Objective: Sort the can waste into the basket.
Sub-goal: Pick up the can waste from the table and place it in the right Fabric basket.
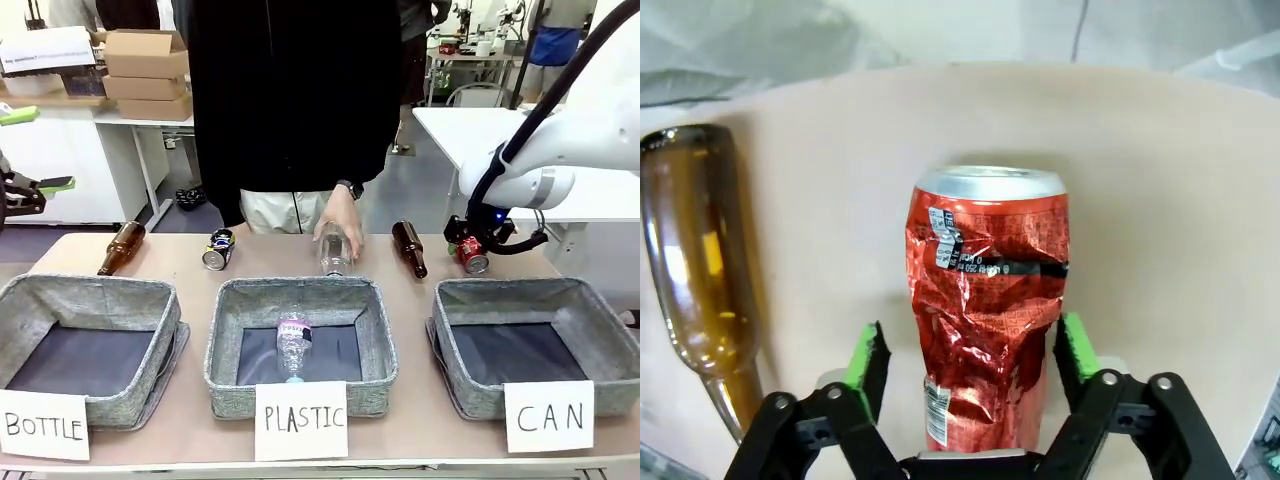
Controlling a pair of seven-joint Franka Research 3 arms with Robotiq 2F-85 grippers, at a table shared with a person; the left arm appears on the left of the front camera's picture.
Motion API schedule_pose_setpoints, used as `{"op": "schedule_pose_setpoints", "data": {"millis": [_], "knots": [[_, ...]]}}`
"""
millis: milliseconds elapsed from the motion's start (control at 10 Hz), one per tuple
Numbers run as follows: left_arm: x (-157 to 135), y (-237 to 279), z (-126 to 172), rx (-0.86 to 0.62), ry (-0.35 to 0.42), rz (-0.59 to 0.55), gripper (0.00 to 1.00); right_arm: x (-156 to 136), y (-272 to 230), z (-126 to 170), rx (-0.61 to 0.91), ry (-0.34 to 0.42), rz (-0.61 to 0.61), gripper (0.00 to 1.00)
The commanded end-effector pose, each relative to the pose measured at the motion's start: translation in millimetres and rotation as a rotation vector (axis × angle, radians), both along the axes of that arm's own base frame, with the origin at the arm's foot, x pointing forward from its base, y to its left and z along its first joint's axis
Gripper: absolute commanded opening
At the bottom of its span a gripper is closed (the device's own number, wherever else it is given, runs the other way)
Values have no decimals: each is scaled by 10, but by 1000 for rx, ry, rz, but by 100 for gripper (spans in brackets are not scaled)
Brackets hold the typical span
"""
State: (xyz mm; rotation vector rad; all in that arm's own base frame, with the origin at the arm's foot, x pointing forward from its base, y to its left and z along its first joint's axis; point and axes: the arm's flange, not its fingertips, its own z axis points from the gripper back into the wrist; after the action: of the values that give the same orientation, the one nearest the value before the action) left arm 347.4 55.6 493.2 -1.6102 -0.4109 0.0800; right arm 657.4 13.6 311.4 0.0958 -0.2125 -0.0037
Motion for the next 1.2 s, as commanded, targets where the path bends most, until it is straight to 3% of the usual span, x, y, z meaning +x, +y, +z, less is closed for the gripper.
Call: {"op": "schedule_pose_setpoints", "data": {"millis": [0,200,300,500,800,900,1100], "knots": [[-22,-4,3,-5,-21,-8,100,31,19,43,-20,7,-25,0],[-22,-4,3,-5,-21,-8,100,46,34,-13,-28,25,-31,0],[-22,-4,3,-5,-21,-8,100,54,31,-43,-47,31,-46,14],[-22,-4,3,-5,-21,-8,100,55,24,-51,-42,35,-47,0],[-22,-4,3,-5,-21,-8,100,36,26,-30,-39,35,-43,0],[-22,-4,3,-5,-21,-8,100,-49,24,78,-24,25,-30,0],[-22,-4,3,-5,-21,-8,100,-793,-16,813,-16,-133,91,0]]}}
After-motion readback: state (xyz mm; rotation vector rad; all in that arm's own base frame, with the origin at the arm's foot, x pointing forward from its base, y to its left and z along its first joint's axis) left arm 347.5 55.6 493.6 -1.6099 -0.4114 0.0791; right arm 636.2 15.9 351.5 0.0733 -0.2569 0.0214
